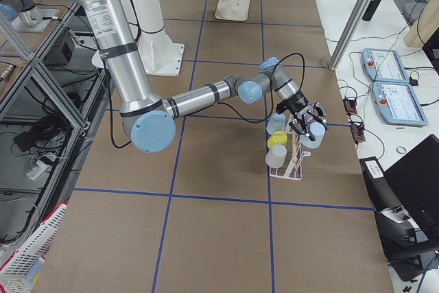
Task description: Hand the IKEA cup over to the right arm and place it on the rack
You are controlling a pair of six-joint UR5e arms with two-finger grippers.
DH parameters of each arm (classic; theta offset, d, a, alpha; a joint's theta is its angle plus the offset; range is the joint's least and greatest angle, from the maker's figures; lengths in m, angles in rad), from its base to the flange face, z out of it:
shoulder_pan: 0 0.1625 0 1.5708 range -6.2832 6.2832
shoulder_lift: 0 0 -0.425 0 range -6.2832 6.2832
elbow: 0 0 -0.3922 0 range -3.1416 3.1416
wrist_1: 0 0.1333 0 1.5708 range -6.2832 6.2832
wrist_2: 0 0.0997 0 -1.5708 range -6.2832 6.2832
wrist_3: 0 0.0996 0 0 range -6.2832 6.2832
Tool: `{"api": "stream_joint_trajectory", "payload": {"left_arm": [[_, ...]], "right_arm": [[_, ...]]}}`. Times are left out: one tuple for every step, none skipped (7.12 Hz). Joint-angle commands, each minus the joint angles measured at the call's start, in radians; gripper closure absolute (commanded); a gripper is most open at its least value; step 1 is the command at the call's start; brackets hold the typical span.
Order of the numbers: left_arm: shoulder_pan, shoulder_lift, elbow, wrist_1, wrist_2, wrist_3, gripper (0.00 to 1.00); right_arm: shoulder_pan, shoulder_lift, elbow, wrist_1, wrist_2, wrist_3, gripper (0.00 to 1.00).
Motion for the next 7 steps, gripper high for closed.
{"api": "stream_joint_trajectory", "payload": {"left_arm": [[0.0, 0.0, 0.0, 0.0, 0.0, 0.0, 0.0], [0.0, 0.0, 0.0, 0.0, 0.001, 0.0, 0.0], [0.0, 0.0, 0.0, 0.0, 0.0, 0.001, 0.0], [0.0, 0.0, 0.002, 0.0, 0.0, 0.001, 0.0], [0.0, 0.0, 0.003, 0.0, 0.001, 0.001, 0.0], [0.0, 0.0, 0.006, -0.002, 0.001, 0.001, 0.0], [0.0, 0.0, 0.006, -0.002, 0.0, 0.001, 0.0]], "right_arm": [[-0.002, 0.001, 0.003, 0.0, -0.001, 0.0, 0.66], [-0.005, 0.001, 0.005, 0.0, -0.001, 0.003, 0.67], [-0.008, 0.001, 0.005, 0.0, -0.002, 0.005, 0.66], [-0.012, -0.001, 0.005, 0.0, -0.011, 0.006, 0.66], [-0.017, -0.002, 0.005, -0.002, -0.016, 0.006, 0.66], [-0.02, -0.002, 0.003, -0.002, -0.016, 0.006, 0.66], [-0.022, -0.002, 0.003, -0.002, -0.016, 0.005, 0.65]]}}
